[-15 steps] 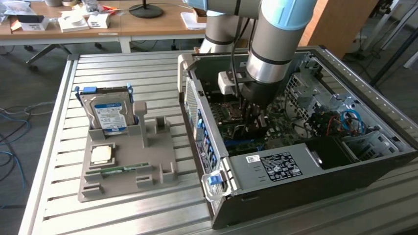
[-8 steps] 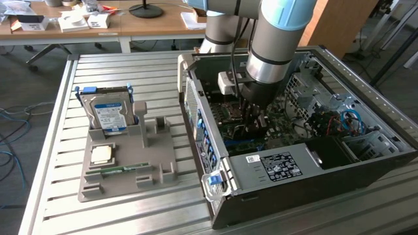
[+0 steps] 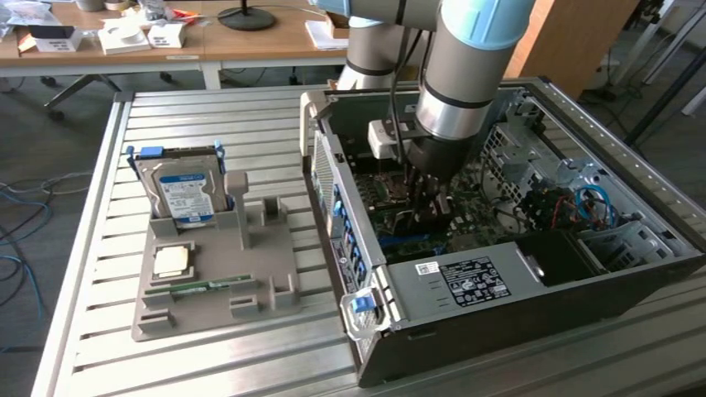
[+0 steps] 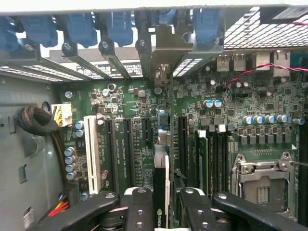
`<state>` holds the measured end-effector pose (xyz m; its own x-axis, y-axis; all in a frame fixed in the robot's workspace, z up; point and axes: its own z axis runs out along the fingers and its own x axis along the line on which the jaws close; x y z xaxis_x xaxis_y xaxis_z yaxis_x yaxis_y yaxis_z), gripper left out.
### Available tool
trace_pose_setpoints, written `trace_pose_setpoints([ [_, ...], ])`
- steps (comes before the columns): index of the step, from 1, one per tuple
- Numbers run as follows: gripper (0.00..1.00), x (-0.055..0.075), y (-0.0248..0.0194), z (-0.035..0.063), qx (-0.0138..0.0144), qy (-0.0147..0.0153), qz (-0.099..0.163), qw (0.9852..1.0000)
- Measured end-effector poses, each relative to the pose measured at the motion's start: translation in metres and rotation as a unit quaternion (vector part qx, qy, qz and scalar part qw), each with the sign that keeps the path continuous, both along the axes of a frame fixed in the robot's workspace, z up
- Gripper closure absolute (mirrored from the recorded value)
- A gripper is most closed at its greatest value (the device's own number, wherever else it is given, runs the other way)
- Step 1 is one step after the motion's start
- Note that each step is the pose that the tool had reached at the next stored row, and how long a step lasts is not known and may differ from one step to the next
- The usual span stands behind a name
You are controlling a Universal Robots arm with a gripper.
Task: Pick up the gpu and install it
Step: 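Insert the gpu into the slot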
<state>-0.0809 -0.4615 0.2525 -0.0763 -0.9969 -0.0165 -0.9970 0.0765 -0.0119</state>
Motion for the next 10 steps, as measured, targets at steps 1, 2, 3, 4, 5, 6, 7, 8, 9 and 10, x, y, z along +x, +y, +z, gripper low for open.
trace_pose_setpoints([
  [1, 0.74, 0.0, -0.0001, 0.0019, -0.0001, -0.0001, 0.0, 1.0],
  [2, 0.74, 0.0, 0.0, 0.0034, 0.0001, -0.0004, 0.0, 1.0],
  [3, 0.74, 0.0, -0.0001, 0.0038, 0.0001, -0.0008, 0.0, 1.0],
  [4, 0.74, -0.0001, 0.0, 0.0037, 0.0003, -0.0015, 0.001, 1.0],
  [5, 0.74, -0.0001, 0.0, 0.0037, 0.0003, -0.0024, 0.002, 1.0],
  [6, 0.74, -0.0001, -0.0001, 0.0038, 0.0002, -0.0032, 0.004, 1.0],
  [7, 0.74, 0.0, 0.0, 0.0038, 0.0003, -0.0039, 0.007, 1.0],
  [8, 0.74, 0.0, 0.0, 0.0038, 0.0003, -0.0043, 0.009, 0.9999],
  [9, 0.74, 0.0, 0.0, 0.0038, 0.0003, -0.0045, 0.012, 0.9999],
  [10, 0.74, 0.0, 0.0, 0.0038, 0.0003, -0.0047, 0.013, 0.9999],
])
